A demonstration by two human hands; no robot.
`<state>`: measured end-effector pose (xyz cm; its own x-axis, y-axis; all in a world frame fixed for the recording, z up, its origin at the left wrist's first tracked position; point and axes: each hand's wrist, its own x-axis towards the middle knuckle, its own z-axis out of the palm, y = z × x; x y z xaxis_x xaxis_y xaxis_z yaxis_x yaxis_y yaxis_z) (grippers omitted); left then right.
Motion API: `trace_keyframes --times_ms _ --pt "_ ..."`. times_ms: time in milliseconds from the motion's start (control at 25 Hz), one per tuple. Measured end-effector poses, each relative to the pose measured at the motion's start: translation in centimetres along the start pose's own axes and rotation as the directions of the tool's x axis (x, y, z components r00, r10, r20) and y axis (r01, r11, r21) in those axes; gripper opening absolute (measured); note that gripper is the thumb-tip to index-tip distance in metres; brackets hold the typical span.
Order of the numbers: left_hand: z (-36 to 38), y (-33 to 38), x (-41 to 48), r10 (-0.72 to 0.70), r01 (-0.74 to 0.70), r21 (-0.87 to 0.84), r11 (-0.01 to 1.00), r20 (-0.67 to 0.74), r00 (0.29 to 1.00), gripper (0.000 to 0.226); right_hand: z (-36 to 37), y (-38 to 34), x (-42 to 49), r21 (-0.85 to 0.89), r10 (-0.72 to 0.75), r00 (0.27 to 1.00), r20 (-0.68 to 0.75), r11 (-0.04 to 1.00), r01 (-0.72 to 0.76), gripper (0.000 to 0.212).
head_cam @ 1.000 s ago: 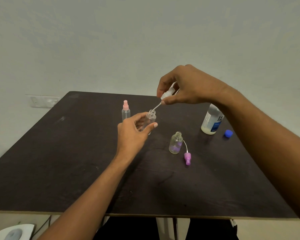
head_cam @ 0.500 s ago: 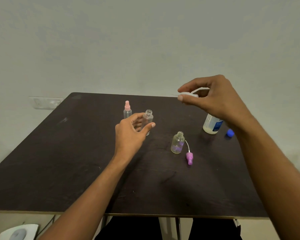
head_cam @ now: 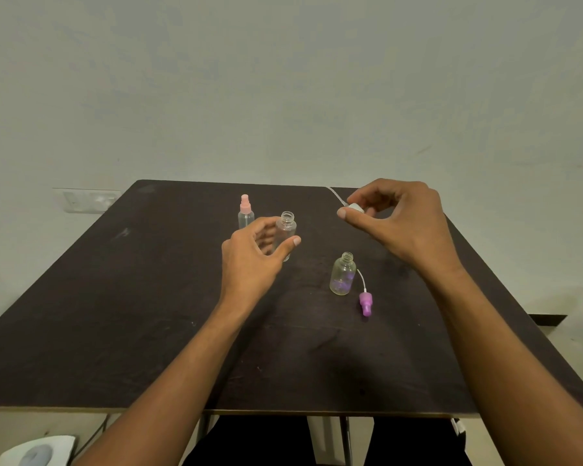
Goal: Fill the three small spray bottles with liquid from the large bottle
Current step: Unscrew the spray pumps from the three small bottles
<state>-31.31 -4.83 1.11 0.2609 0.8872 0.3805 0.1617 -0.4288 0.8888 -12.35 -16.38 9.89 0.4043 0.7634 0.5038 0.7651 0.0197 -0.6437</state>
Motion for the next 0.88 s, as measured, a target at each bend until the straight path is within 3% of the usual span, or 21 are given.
trace_keyframes --times_ms 400,880 --pt "-0.1 -2.6 -1.0 -0.057 0.051 0.072 0.996 0.085 0.995 0.035 5.9 1.8 -5.1 -0.162 0.238 0.965 0.107 0.962 -0.219 0.020" --pt "1.4 -4.8 -1.1 -0.113 0.093 0.115 0.989 0.181 0.977 0.033 12.5 4.4 -7.3 -0.386 0.353 0.920 0.169 0.883 -0.268 0.027"
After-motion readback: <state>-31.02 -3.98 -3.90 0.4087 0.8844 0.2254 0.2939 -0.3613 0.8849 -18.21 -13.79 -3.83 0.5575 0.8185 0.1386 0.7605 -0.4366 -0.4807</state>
